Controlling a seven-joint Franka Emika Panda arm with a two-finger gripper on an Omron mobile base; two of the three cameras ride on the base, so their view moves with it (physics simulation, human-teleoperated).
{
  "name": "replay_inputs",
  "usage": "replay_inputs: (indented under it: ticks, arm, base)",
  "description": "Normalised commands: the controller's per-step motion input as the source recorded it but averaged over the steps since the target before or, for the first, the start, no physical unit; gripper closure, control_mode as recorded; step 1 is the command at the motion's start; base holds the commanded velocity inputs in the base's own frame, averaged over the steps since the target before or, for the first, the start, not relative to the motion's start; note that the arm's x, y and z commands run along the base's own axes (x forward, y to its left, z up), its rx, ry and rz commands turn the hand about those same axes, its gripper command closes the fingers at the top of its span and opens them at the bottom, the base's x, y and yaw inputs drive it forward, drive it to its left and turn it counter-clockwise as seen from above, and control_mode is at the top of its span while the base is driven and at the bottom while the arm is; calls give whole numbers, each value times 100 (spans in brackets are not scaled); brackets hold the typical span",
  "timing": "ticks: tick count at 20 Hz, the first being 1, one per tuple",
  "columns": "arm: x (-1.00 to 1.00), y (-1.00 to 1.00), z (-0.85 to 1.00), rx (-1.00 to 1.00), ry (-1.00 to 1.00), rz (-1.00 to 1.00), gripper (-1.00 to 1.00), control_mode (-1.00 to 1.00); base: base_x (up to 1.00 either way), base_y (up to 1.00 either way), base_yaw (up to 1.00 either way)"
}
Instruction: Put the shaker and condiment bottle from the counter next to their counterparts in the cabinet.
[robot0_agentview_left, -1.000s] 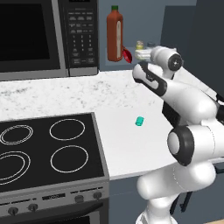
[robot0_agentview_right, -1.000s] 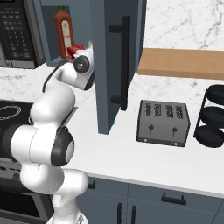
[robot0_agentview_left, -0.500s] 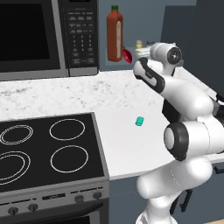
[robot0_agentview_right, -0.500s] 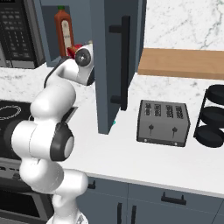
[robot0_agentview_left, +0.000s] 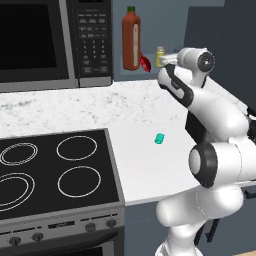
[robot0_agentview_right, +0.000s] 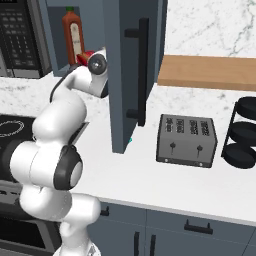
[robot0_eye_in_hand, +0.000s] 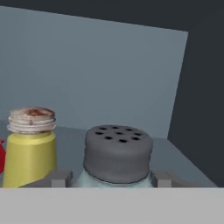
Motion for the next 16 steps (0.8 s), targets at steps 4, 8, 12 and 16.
replay_inputs:
  ticks: [4, 8, 12, 16]
  arm:
    - [-56, -12, 0, 12, -2, -3, -100, -100]
    - [-64, -2, 1, 22, -9, -3, -100, -100]
    - [-74, 0, 3, 27, -15, -2, -100, -100]
    - [-95, 0, 0, 23, -8, -2, -100, -100]
  base:
    - [0, 0, 0]
    - [0, 0, 0]
    - [0, 0, 0]
    - [0, 0, 0]
